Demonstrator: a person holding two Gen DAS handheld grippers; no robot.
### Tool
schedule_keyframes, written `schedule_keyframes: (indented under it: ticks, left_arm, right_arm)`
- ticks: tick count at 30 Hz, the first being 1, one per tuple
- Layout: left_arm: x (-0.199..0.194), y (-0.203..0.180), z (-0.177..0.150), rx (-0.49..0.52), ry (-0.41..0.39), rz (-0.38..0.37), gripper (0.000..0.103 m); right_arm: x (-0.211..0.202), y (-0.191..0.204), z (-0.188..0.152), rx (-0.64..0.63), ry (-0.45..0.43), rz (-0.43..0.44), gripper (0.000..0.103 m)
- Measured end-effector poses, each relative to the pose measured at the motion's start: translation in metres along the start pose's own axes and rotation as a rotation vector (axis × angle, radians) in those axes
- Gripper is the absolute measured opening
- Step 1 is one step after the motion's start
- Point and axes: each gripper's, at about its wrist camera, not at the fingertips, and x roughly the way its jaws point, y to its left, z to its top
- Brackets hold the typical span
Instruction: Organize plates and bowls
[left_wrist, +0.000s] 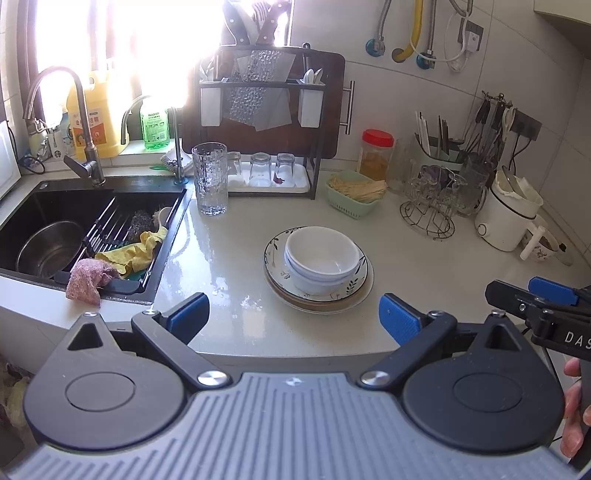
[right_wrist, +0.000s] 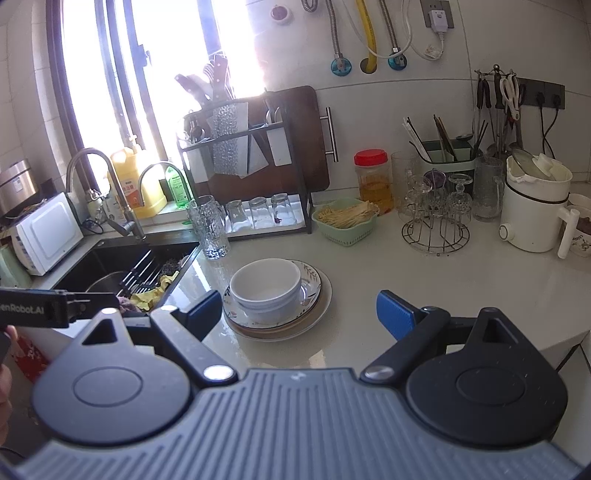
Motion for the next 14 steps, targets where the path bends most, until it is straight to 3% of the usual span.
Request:
schedule_keyframes:
  ticks: [14]
  left_arm:
    - [0.0005, -0.0044, 0.0016, 0.009, 0.001, -0.012, 0.100]
  right_arm:
    - [-0.0003, -0.0016, -0.0005, 0.001, 0.000, 0.001, 0.092]
